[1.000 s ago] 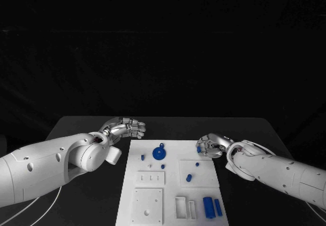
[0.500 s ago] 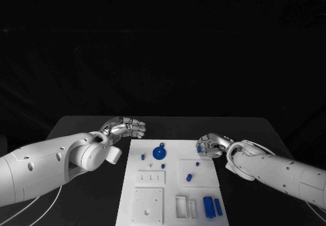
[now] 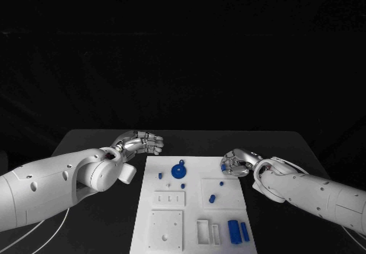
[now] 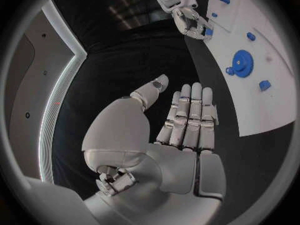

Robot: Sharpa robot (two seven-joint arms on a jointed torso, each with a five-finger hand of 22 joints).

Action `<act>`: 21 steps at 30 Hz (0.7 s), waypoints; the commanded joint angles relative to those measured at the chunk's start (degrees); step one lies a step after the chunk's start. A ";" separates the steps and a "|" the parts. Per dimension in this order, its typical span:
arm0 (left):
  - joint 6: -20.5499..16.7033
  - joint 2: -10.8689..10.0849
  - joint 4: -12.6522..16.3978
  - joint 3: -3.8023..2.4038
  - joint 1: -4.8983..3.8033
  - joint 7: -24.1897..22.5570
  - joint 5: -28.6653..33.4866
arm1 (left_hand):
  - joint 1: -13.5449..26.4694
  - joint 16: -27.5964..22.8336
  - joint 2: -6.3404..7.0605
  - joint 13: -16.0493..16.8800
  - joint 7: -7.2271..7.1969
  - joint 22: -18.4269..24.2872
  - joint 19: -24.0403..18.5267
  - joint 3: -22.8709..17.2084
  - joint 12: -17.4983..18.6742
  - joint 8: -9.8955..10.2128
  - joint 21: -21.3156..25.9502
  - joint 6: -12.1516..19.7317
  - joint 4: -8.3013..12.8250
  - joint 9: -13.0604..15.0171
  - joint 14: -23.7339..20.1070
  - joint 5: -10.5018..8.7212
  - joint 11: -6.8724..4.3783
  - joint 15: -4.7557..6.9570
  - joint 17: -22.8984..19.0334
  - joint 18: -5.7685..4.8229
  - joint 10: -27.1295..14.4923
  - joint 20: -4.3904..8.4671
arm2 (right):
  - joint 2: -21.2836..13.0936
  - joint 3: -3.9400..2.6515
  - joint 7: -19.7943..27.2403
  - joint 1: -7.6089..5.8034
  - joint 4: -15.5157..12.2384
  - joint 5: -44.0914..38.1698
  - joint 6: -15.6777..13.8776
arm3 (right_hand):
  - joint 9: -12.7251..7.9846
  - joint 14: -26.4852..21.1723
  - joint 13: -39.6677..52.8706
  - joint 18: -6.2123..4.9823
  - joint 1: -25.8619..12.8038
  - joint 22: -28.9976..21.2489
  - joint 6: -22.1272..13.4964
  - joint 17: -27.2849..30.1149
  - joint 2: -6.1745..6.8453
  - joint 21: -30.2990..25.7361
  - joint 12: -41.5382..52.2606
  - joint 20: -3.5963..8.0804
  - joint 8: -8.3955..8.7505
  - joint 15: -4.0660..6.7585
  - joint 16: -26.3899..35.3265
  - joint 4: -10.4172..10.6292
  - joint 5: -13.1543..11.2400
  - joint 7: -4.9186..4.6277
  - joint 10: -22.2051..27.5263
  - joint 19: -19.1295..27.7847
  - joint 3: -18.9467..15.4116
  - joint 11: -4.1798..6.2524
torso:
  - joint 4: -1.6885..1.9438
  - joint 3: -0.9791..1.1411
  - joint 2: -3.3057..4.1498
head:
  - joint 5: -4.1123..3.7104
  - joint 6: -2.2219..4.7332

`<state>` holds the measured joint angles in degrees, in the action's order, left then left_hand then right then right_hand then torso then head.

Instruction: Assemble the parts on the task board

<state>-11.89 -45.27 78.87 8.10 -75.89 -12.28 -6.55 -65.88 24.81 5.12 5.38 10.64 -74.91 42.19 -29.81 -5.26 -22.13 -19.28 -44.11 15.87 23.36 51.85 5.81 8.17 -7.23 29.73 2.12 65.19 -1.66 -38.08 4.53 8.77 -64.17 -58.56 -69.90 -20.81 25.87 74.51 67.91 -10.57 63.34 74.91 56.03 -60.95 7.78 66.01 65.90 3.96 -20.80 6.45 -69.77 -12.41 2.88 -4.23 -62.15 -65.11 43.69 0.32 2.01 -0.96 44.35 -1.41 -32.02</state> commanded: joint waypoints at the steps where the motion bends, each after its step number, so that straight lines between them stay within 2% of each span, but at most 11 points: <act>1: 0.83 0.04 0.11 -0.05 -0.04 -0.28 -0.19 | 0.38 -0.25 -0.08 -0.07 0.25 -1.21 -0.43 -0.01 0.39 0.29 -0.20 0.25 0.20 -0.05 0.27 0.31 0.07 -0.12 0.06 0.78 0.31 0.09 | 0.03 0.01 -0.58 0.04 -0.20 -0.98 -1.66 | 0.97 -0.07 0.10 -4.44 -0.07 1.11 1.83 -0.10 -0.68 0.37 0.37 0.50 -0.34 0.47 0.30 -0.20 -0.06 -1.39 0.04 -0.06 0.40 0.42 | -0.02 0.00 0.00 | -0.04 -0.08; 7: 0.91 0.05 0.17 -0.05 -0.04 0.14 -0.55 | 0.38 -0.22 -0.11 -0.07 0.25 -1.22 -0.40 -0.03 0.40 0.28 -0.23 0.23 0.19 -0.04 0.35 0.31 0.06 -0.10 0.10 0.79 0.35 0.09 | -0.24 0.01 -1.80 0.04 -1.40 -0.99 -3.12 | 1.17 -0.05 0.32 -4.44 -0.18 1.10 2.05 -0.14 -0.74 0.43 0.60 0.56 -0.51 0.59 0.30 -0.42 -0.06 -1.27 -0.26 -0.08 0.42 0.54 | -0.06 0.00 -0.04 | -0.04 -0.02; 10: 1.73 0.03 0.19 -0.05 -0.05 1.61 -2.42 | 0.90 0.05 -0.11 -0.06 0.24 -1.25 -0.13 0.16 0.48 0.25 -0.43 0.19 -0.11 -0.03 0.85 0.19 0.05 0.06 0.32 0.82 0.48 0.18 | -1.24 -0.03 -3.95 -0.02 -3.62 -2.01 -3.88 | 1.29 -0.02 0.40 -4.43 -0.17 1.09 2.15 -0.17 -0.70 0.46 0.69 0.61 -0.59 0.67 0.30 -0.63 -0.06 -1.20 -0.41 -0.12 0.49 0.61 | -0.13 0.00 -0.12 | -0.02 0.07; 12: 1.99 0.01 0.34 -0.05 -0.05 2.56 -3.40 | 1.56 0.82 -0.02 0.02 0.16 -1.32 0.61 0.44 0.42 0.15 -0.94 0.04 -0.48 0.00 1.96 -0.09 -0.11 0.57 0.79 0.96 0.87 0.57 | -1.62 -0.12 -5.13 -0.35 -4.82 -2.98 -3.99 | 1.33 -0.01 0.45 -4.43 -0.17 1.09 2.17 -0.18 -0.70 0.48 0.75 0.63 -0.61 0.68 0.29 -0.68 -0.06 -1.18 -0.50 -0.14 0.51 0.63 | -0.19 0.00 -0.19 | 0.06 0.16; 16: 3.20 0.17 0.67 -0.07 -0.09 6.15 -6.22 | 3.61 4.89 0.15 0.80 -0.17 -1.54 4.28 1.54 -0.99 -0.12 -3.98 -0.62 -2.12 0.05 6.06 -0.94 -1.48 2.88 3.01 1.40 3.73 2.41 | -2.04 -0.18 -8.21 -2.66 -7.87 -4.98 -4.24 | 1.41 0.03 0.54 -4.43 -0.25 1.08 2.24 -0.21 -0.74 0.52 0.86 0.67 -0.66 0.73 0.27 -0.75 -0.06 -1.14 -0.68 -0.21 0.53 0.67 | -0.29 0.01 -0.34 | -0.02 0.47; 19: 3.72 0.60 0.81 -0.08 -0.12 8.65 -7.34 | 5.46 12.27 0.56 2.08 -1.10 -1.65 8.55 2.84 -2.75 -0.91 -9.32 -2.55 -4.15 0.38 10.11 -1.86 -2.99 6.04 6.91 1.74 6.72 5.04 | -2.26 -0.20 -11.85 -4.30 -10.23 -5.58 -2.32 | 1.49 0.06 0.60 -4.44 -0.29 1.07 2.32 -0.25 -0.81 0.56 0.94 0.72 -0.72 0.76 0.24 -0.87 -0.06 -1.10 -0.84 -0.29 0.57 0.71 | -0.42 0.03 -0.48 | 0.01 0.80; 21: 3.45 1.03 0.90 -0.08 -0.14 10.20 -8.10 | 6.05 16.35 0.81 3.09 -1.44 -1.60 9.50 3.21 -3.72 -1.03 -12.54 -3.38 -4.98 0.46 10.50 -2.08 -3.82 7.33 8.90 1.54 8.33 6.47 | -2.39 -0.21 -14.45 -5.30 -11.85 -6.26 -1.52 | 1.52 0.07 0.62 -4.43 -0.31 1.06 2.34 -0.26 -0.81 0.58 0.95 0.74 -0.73 0.77 0.23 -0.92 -0.06 -1.09 -0.87 -0.31 0.58 0.72 | -0.54 0.01 -0.65 | 0.12 0.79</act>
<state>-10.21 -44.54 79.50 8.10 -75.93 -6.42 -11.42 -60.20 40.32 5.97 8.31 9.18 -74.90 51.40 -26.65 -8.78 -22.94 -31.19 -47.23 11.12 23.80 62.27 3.92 4.50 -0.28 38.20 3.15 73.20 4.47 -40.34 4.27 0.32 -69.37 -69.74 -73.31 -23.77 25.87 74.52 68.47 -10.83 63.14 74.95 56.38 -61.12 7.44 66.26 66.55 4.32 -20.80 6.87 -69.77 -13.05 2.87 -3.89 -62.77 -65.23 44.29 0.94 1.68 -0.97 43.93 -1.37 -31.37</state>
